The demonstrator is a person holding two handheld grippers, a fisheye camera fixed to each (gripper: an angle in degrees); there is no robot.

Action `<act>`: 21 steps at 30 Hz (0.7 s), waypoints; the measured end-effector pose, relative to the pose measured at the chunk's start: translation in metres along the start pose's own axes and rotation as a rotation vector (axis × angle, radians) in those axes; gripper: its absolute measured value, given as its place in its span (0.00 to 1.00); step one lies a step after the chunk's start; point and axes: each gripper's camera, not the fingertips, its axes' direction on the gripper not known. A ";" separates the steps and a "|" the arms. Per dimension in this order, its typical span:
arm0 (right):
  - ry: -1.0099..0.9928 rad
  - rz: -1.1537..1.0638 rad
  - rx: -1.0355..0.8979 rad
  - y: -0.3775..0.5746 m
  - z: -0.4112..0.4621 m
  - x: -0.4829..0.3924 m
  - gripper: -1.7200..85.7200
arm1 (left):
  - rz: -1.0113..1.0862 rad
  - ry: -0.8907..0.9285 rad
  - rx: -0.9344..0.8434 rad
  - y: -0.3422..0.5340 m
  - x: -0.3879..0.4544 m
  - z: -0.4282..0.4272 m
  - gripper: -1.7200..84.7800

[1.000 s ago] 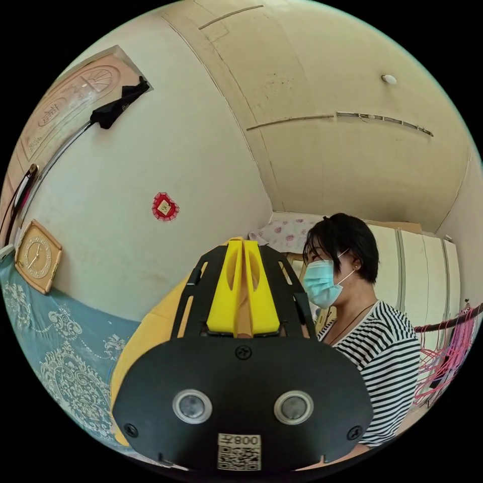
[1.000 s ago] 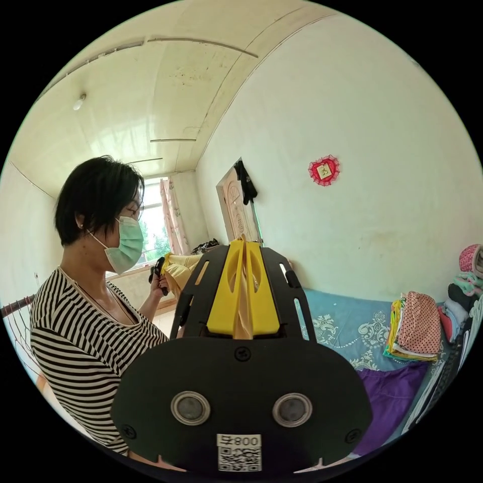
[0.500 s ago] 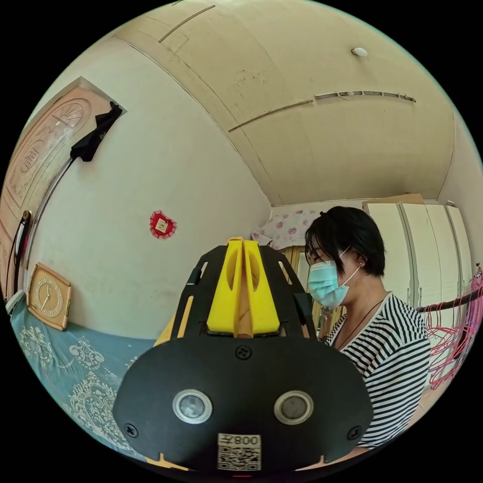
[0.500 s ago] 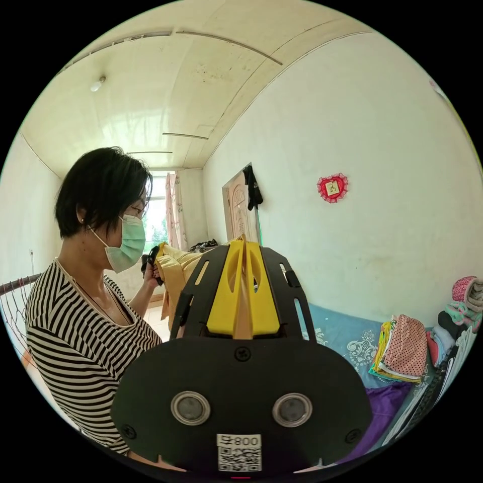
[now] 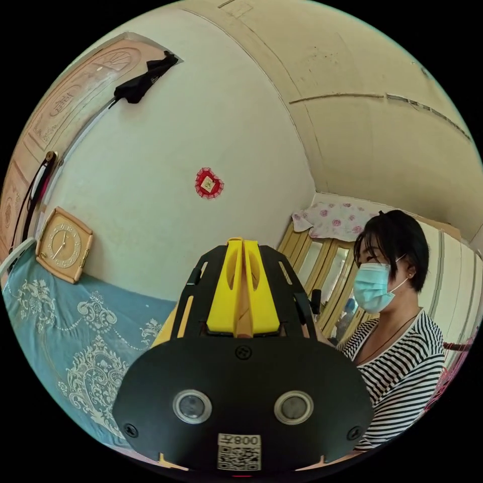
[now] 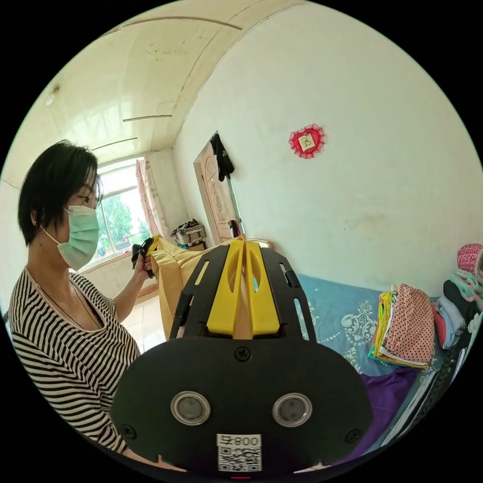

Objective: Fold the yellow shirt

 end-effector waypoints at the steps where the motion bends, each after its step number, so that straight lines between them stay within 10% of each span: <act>1: 0.016 0.021 -0.029 -0.001 0.020 0.031 0.02 | -0.019 -0.022 -0.026 -0.011 -0.027 0.016 0.02; 21: 0.421 0.556 -0.832 0.152 0.350 0.562 0.02 | -0.558 -0.532 -0.493 -0.031 -0.519 0.200 0.10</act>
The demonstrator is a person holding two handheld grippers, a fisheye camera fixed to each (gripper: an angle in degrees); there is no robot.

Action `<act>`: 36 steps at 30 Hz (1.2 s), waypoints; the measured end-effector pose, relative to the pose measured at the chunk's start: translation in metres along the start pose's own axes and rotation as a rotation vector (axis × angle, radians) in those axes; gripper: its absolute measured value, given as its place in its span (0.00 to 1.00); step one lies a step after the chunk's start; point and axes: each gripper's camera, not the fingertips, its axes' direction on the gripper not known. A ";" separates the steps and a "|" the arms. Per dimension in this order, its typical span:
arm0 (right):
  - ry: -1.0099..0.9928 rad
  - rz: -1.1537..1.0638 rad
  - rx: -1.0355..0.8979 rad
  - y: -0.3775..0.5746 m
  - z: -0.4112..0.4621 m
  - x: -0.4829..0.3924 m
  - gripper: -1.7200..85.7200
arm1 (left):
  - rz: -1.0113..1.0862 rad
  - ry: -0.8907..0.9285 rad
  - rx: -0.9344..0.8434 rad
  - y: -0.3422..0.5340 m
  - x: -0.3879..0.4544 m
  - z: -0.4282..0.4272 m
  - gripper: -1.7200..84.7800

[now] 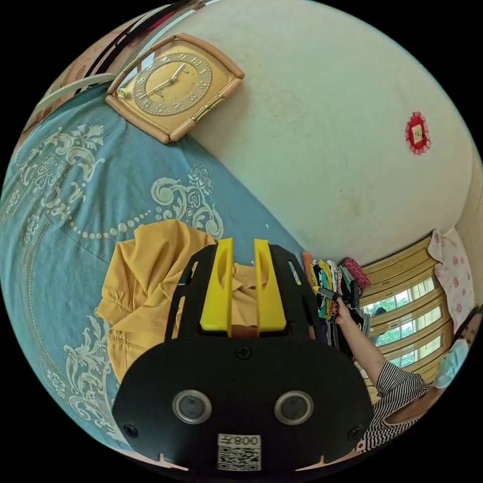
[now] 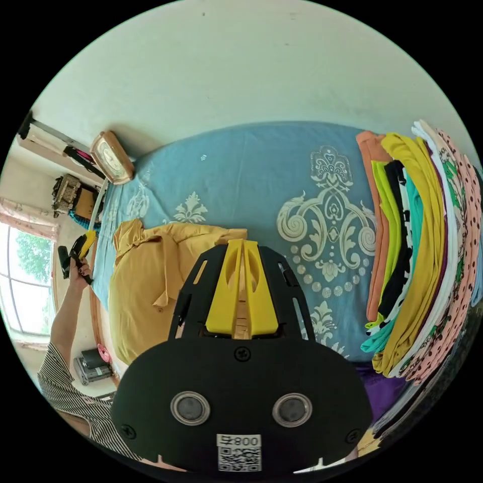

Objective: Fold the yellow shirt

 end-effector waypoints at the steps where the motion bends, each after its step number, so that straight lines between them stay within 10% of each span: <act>1: 0.004 0.009 -0.001 0.004 0.000 0.016 0.02 | 0.013 -0.022 -0.010 -0.004 -0.006 -0.009 0.10; 36: -0.273 0.191 -0.092 0.487 -0.134 0.232 0.02 | -0.233 -0.073 -0.276 0.177 -0.173 -0.345 0.13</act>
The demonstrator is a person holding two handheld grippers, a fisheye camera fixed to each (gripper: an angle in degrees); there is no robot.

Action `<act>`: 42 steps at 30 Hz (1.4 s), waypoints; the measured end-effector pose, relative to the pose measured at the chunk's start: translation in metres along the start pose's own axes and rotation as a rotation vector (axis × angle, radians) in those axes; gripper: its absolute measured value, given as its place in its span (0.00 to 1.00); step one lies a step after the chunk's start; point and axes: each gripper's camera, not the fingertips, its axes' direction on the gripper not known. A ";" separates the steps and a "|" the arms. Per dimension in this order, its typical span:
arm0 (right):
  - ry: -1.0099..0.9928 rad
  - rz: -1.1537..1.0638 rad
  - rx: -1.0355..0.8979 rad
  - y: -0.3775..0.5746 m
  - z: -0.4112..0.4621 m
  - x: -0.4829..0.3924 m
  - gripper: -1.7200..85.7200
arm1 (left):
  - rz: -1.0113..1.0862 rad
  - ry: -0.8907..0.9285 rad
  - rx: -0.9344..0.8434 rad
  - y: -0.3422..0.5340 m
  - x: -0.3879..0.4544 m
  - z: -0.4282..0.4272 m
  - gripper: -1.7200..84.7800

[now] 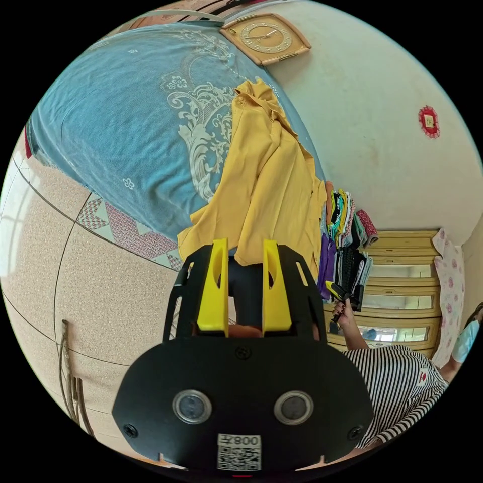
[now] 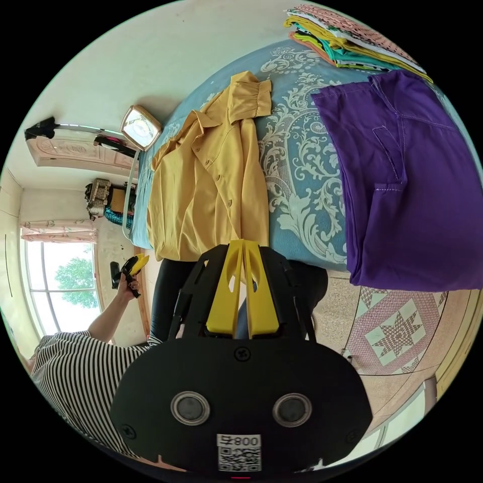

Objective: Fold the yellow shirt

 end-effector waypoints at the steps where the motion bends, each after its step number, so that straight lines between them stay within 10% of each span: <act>1: -0.009 0.008 0.008 0.008 -0.006 0.006 0.02 | -0.006 0.004 -0.003 0.002 -0.006 -0.002 0.13; 42: -0.027 0.084 0.027 0.071 -0.050 0.082 0.08 | -0.101 -0.127 0.151 -0.017 -0.087 -0.046 0.04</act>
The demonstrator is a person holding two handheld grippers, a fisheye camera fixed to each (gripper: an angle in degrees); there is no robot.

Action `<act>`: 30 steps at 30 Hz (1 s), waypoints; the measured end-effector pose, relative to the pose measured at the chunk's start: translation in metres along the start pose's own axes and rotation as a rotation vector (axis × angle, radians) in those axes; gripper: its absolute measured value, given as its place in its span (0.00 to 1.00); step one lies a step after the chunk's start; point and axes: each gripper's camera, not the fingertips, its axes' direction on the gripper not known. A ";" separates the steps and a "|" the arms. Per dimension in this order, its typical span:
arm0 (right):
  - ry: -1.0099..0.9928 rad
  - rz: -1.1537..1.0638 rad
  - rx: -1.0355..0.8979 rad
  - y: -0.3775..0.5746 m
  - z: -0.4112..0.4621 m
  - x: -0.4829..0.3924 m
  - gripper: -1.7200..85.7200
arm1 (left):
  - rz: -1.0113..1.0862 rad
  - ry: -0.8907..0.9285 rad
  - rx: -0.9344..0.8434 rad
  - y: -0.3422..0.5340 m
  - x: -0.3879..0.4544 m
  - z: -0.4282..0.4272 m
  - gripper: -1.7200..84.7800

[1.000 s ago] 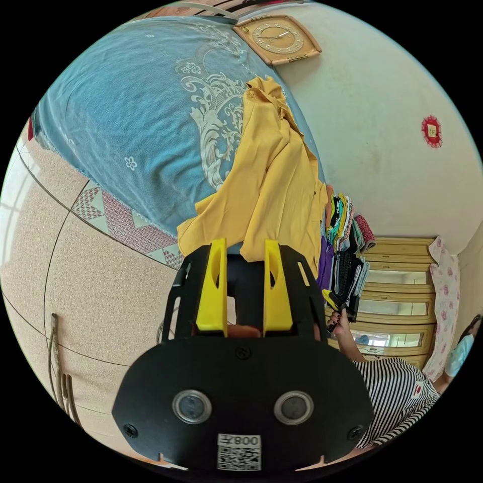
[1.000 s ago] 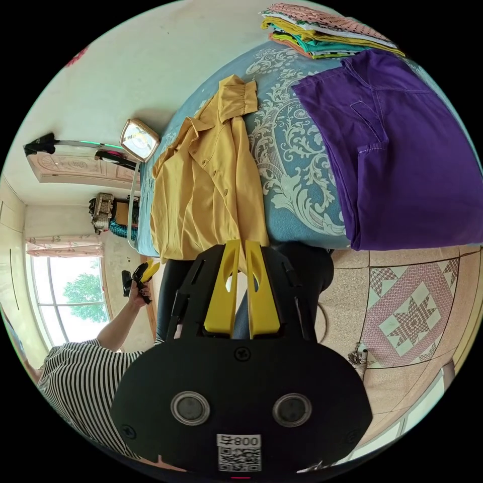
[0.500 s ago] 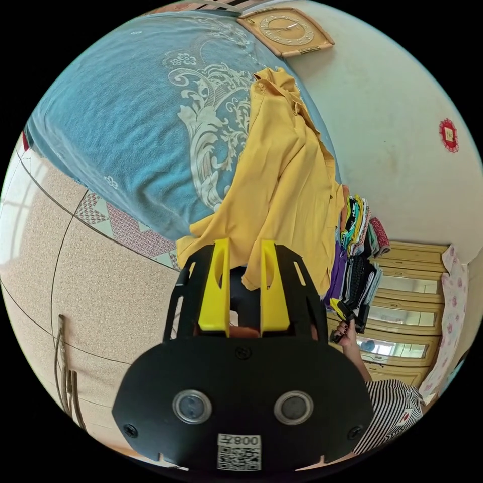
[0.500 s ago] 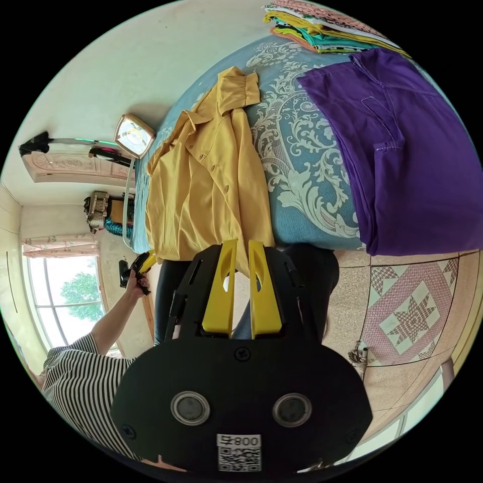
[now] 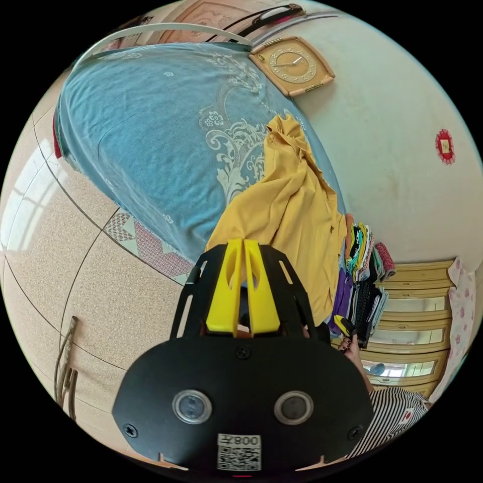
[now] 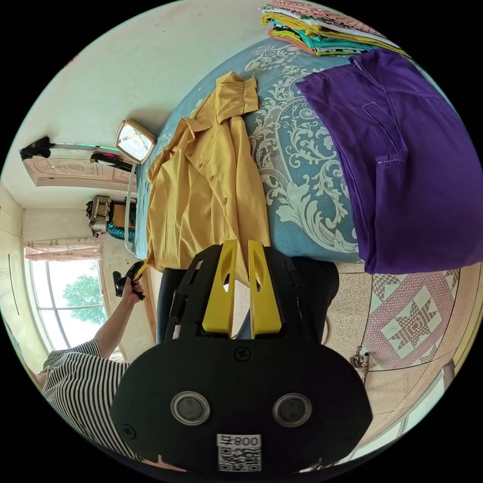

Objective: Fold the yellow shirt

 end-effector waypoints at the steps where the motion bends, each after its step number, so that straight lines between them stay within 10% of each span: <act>1: 0.000 -0.002 0.000 -0.003 0.003 0.000 0.08 | -0.001 -0.004 0.012 0.002 -0.003 -0.003 0.05; 30: 0.473 -0.292 -0.026 -0.309 0.181 -0.072 0.03 | 0.639 0.347 -0.389 -0.011 0.311 0.323 0.10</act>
